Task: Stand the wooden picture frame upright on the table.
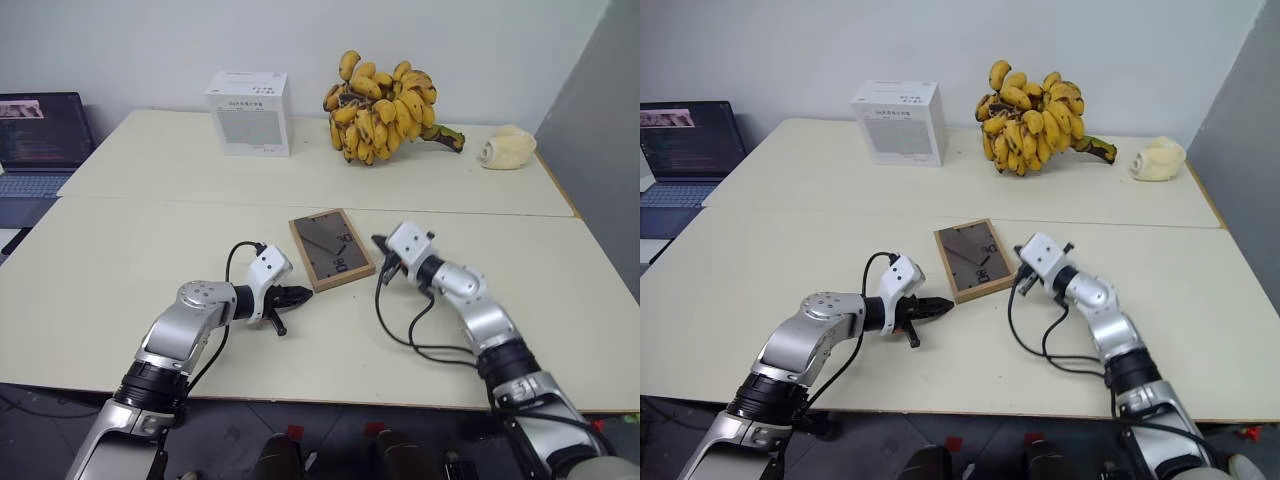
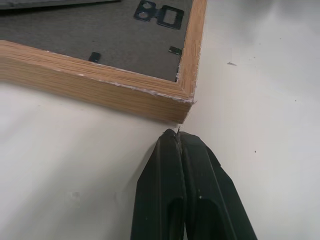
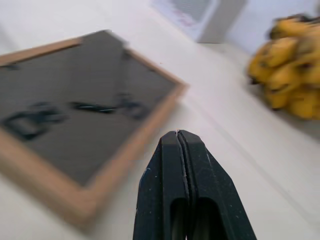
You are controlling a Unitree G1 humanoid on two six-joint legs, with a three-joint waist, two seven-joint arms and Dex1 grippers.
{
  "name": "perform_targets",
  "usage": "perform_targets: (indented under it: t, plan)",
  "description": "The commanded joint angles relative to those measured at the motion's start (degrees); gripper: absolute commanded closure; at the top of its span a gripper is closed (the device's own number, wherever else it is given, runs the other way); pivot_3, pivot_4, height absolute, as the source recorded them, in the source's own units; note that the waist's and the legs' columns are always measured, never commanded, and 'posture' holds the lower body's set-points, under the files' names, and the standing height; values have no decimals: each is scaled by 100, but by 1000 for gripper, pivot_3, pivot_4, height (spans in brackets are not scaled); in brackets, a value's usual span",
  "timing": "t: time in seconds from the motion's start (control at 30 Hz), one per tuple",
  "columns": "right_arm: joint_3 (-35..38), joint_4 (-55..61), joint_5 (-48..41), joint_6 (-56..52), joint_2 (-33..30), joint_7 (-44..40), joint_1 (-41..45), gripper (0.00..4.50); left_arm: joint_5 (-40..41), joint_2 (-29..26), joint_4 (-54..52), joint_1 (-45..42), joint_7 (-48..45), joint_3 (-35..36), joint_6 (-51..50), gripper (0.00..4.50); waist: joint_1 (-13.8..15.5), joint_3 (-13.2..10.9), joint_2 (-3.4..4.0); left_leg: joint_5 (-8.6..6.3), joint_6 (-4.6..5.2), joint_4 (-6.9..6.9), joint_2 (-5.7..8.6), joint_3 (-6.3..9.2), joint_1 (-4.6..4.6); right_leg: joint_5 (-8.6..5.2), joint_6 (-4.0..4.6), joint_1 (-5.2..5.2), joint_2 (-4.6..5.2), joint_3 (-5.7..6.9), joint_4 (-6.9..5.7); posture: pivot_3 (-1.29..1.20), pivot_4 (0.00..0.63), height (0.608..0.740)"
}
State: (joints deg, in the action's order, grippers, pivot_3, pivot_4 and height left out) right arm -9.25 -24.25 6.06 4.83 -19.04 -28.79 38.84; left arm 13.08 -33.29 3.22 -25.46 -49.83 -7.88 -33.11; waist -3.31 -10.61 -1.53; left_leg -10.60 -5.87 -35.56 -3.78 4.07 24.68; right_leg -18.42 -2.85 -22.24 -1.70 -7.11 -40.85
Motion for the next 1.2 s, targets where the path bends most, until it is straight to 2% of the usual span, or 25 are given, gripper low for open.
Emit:
perform_targets:
  t: [0.03, 0.23, 0.4, 0.57, 0.87, 1.07, 1.2]
  plan:
    - [72, -602, 114, 378, -139, 43, 357, 4500, -141, -2, 247, -221, 618, 525, 152, 4453, -8, 0, 0, 0, 1, 1, 0, 1, 0, -2, 3, 0, 0, 1, 0, 0, 150, 740]
    - [-303, -1361, 330, 812, 102, -91, 346, 4500, -573, 608, 1675, -1109, 1765, 641, 688, 4453, 9, -1, -1, -1, 1, -1, 4, 2, 4, -2, 3, 0, 1, 1, 4, 0, 150, 740]
    - [-381, -1542, 343, 929, 309, -47, 233, 4500, -735, 1202, 2504, -1630, 1615, 268, 969, 4453, 25, -2, 0, 0, 0, -5, 12, 3, 6, -2, 2, 3, 10, 6, 2, 0, 150, 740]
    - [-377, -1139, 314, 875, 374, -111, 0, 4500, -781, 1446, 2429, -1660, 1152, -42, 951, 4453, 22, -2, 1, 0, 0, -6, 12, 7, 6, -3, 2, 5, 10, 9, -1, 0, 150, 740]
    - [-164, 641, 65, 246, 1, -412, -927, 4500, -583, 1041, 1438, -1298, 78, -200, 459, 4453, 12, -2, 1, 0, 0, -5, 13, 11, 6, -4, 1, 8, 10, 12, 1, 0, 150, 740]
    - [66, 1502, -26, -223, -408, -523, -1383, 4500, -301, 298, 333, -795, -449, 26, -313, 4453, -16, -5, 5, 0, 0, -5, 10, 12, 5, -8, -5, 6, 8, 11, -1, 0, 150, 740]
    - [211, 1863, -122, -451, -621, -578, -1559, 4500, -60, -86, -105, -621, -486, 279, -838, 4453, -11, -6, 6, 0, 0, -5, 9, 13, 5, -11, -7, 7, 7, 11, -2, 0, 150, 740]
